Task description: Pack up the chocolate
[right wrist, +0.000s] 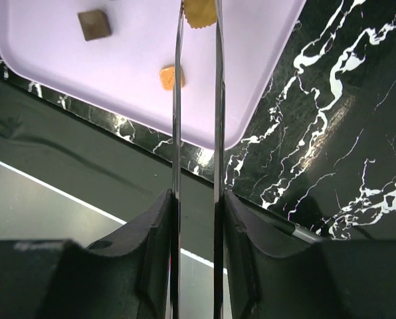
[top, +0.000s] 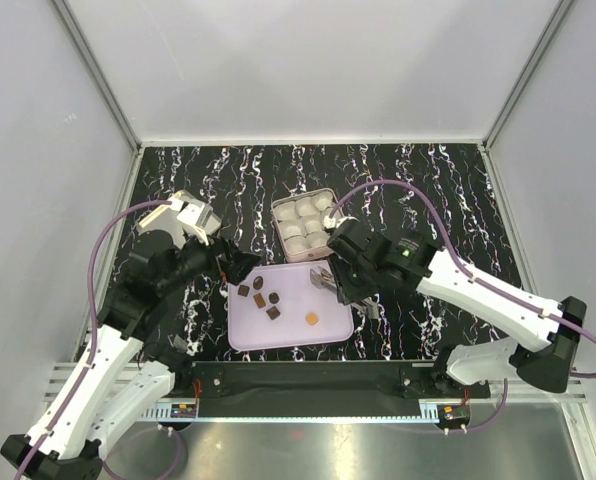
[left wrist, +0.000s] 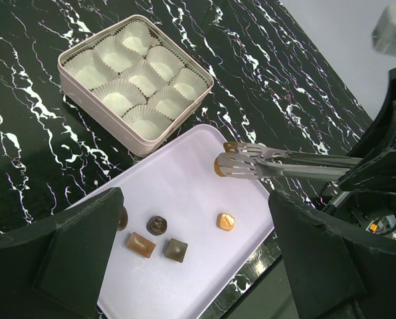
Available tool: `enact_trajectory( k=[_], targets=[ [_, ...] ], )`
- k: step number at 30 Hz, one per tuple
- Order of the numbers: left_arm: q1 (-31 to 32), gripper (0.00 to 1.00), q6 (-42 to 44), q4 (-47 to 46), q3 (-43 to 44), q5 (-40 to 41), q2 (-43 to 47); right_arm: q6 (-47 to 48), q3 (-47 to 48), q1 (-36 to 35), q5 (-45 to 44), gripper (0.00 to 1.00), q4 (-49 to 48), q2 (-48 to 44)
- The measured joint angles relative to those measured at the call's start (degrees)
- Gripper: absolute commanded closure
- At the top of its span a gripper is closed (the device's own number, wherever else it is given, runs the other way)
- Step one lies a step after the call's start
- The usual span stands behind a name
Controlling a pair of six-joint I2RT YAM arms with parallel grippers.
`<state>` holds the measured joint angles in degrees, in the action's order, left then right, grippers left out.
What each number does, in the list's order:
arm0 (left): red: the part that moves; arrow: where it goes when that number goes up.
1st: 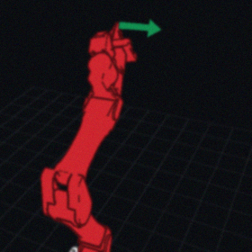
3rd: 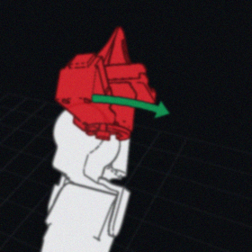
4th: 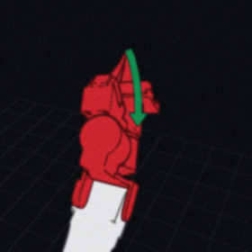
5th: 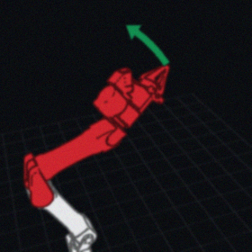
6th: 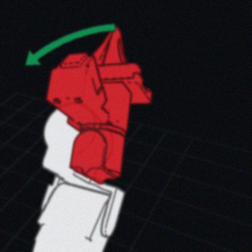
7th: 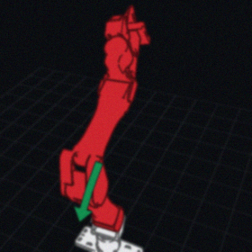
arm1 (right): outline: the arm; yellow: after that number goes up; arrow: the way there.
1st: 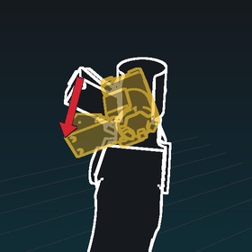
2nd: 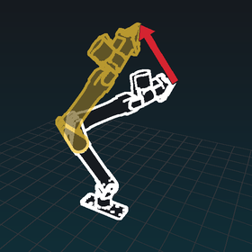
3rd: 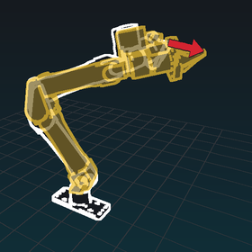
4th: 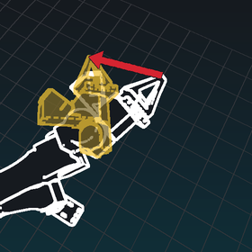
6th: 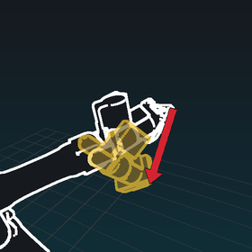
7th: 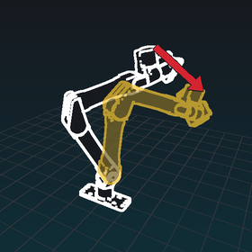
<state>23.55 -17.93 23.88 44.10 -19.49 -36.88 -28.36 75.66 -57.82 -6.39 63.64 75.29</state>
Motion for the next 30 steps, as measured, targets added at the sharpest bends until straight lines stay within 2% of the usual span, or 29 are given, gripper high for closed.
enact_trajectory(
  k=[6, 10, 20, 24, 30],
  targets=[
    [-0.3, 0.01, 0.0, 0.0, 0.0, -0.2, -0.4, 0.5, 1.9, 0.0, -2.6, 0.64, 0.0, -2.1],
    [-0.3, 0.01, 0.0, 0.0, 0.0, -0.2, -0.4, 2.7, 8.2, 1.1, -5.9, 0.63, 0.8, 2.2],
    [-0.3, 0.01, 0.0, 0.0, 0.0, -0.2, -0.3, 10.9, 27.8, 15.5, -8.0, 0.64, -3.2, 20.4],
    [-0.3, 0.01, 0.0, 0.0, 0.0, -0.2, -0.3, 12.9, 30.4, 20.7, -7.4, 0.64, -4.7, 26.1],
    [-0.3, 0.01, 0.0, 0.0, 0.0, -0.3, -0.3, 14.3, 30.9, 23.9, -5.8, 0.63, -6.0, 30.7]
  ],
)
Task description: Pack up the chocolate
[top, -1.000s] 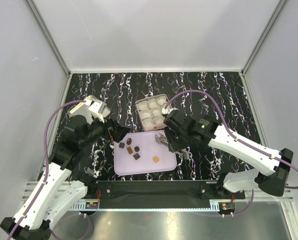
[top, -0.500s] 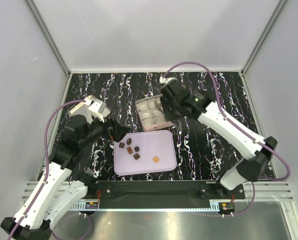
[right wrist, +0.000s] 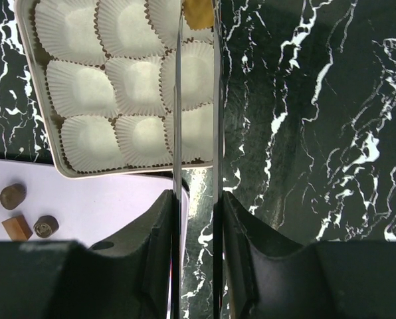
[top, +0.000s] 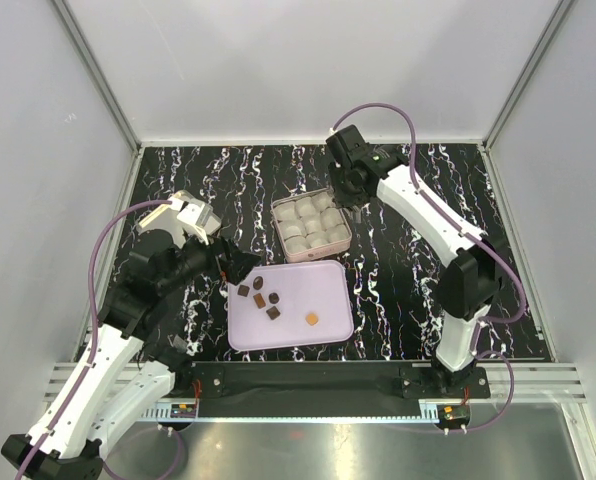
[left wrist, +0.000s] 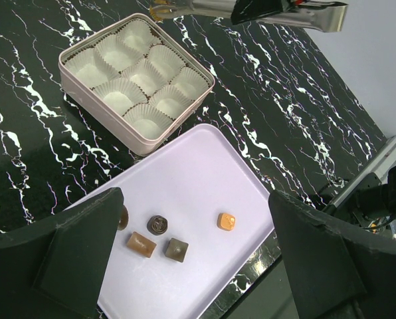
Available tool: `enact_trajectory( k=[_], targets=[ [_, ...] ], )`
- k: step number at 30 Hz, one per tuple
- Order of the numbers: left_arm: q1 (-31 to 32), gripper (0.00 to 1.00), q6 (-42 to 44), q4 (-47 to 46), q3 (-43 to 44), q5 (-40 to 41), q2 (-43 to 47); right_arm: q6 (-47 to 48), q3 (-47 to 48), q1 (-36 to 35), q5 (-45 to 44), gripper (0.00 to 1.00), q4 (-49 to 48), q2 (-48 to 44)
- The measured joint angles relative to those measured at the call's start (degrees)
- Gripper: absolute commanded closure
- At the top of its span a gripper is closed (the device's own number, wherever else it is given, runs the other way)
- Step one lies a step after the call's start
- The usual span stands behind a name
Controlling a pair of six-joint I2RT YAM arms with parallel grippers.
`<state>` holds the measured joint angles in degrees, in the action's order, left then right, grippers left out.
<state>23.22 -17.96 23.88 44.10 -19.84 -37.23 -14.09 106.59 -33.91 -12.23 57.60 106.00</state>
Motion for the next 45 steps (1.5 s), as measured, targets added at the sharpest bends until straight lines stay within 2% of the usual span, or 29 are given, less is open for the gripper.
enact_trajectory(
  k=[22, 33, 41, 45],
  targets=[
    [0.0, 0.01, 0.0, 0.0, 0.0, -0.6, 0.0, 0.4, -2.4, 0.4, 3.4, 0.61, -5.8, 4.4],
    [0.0, 0.01, 0.0, 0.0, 0.0, -0.6, -0.5, 0.4, -3.4, 0.4, 3.4, 0.51, -6.5, 4.4],
    [0.0, 0.01, 0.0, 0.0, 0.0, -0.6, -0.5, 0.6, -0.5, 0.4, 4.2, 0.52, -4.2, 4.2],
    [0.0, 0.01, 0.0, 0.0, 0.0, -0.6, -0.5, 0.9, -1.2, -0.8, 5.4, 0.51, -2.3, 1.0]
  ],
)
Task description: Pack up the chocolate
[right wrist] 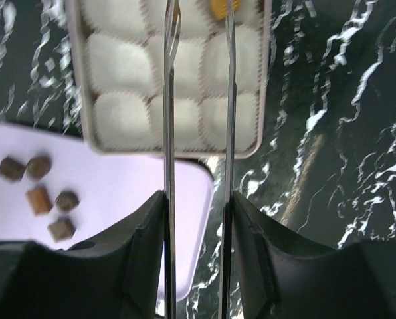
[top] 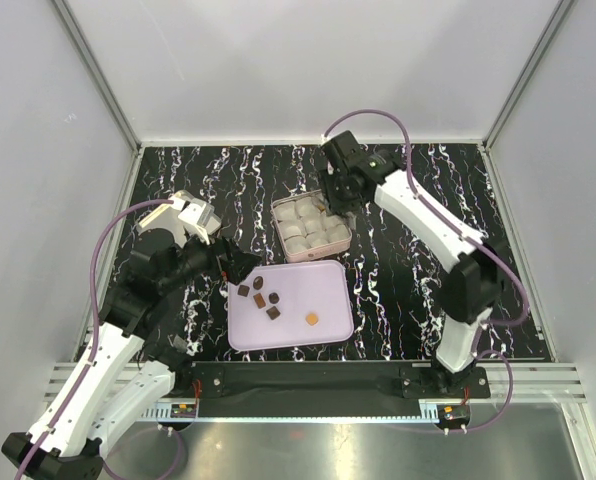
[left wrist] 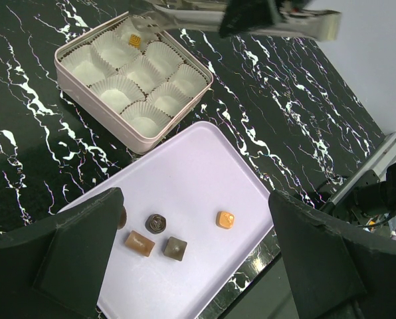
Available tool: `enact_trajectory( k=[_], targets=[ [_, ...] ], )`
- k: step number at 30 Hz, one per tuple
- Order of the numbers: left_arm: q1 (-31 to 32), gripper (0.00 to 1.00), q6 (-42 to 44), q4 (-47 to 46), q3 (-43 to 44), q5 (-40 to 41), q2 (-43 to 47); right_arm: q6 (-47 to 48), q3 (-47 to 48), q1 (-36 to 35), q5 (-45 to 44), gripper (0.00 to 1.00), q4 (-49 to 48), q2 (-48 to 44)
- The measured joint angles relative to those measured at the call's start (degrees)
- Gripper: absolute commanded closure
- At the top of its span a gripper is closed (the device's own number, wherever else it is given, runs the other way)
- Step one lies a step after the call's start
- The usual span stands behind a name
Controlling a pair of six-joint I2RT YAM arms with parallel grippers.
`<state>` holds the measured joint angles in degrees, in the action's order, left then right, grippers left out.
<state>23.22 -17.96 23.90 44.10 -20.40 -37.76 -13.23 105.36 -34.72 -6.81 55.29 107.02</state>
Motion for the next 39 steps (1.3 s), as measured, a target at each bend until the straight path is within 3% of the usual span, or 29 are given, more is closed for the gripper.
enact_trajectory(
  k=[10, 21, 39],
  targets=[
    [0.0, 0.01, 0.0, 0.0, 0.0, 0.0, 0.0, -2.2, -21.9, -17.6, 3.5, 0.51, 2.0, -23.1],
    [-0.1, 0.01, 0.0, 0.3, 0.0, 0.8, -0.6, -7.8, -45.2, -19.7, 9.7, 0.51, -2.8, -43.7],
    [-3.0, 0.01, 0.0, 0.5, 0.0, 1.8, -1.4, -10.2, -52.2, -24.3, 9.4, 0.51, -7.5, -48.2]
  ],
)
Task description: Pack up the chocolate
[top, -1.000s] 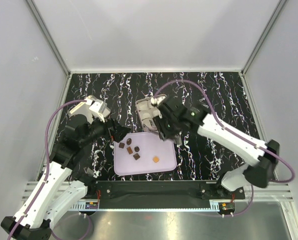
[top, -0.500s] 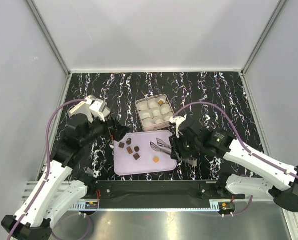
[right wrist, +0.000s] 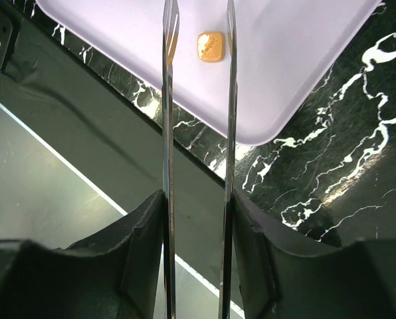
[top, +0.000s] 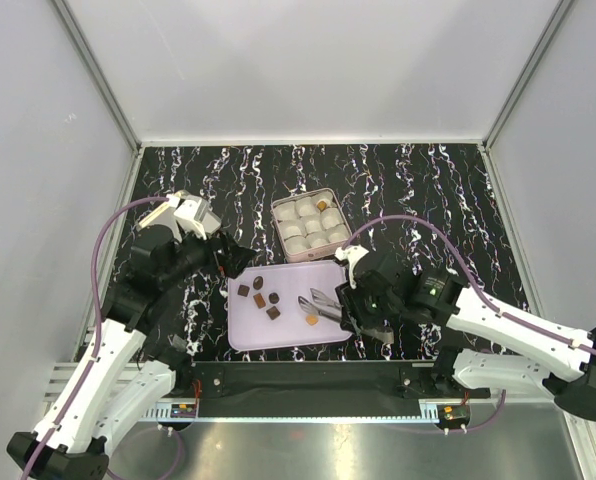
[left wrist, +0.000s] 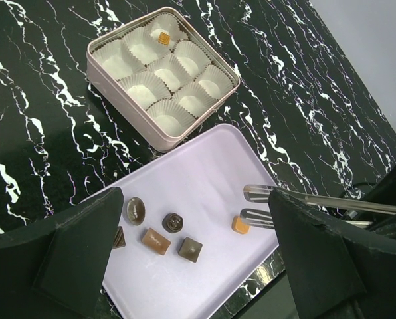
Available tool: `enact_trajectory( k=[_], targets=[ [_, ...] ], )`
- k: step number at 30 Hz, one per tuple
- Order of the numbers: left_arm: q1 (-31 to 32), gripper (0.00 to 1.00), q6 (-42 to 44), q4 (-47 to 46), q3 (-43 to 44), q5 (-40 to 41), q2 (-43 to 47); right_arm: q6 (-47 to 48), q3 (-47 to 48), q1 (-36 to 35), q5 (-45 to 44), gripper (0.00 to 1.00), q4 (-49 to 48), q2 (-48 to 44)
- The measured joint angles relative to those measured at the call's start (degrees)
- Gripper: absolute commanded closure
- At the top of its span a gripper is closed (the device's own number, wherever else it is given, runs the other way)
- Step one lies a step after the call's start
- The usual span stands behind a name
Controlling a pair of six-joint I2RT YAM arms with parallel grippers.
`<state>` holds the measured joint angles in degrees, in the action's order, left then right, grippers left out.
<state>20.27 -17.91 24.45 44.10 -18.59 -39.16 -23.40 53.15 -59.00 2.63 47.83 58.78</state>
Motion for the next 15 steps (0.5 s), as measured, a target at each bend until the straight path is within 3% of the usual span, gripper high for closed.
enact_trajectory(
  k=[15],
  targets=[
    [-0.5, 0.01, 0.0, 0.0, 0.0, -0.3, -0.1, -7.2, -2.3, -7.2, -6.6, 0.51, 0.0, 2.5]
  ],
)
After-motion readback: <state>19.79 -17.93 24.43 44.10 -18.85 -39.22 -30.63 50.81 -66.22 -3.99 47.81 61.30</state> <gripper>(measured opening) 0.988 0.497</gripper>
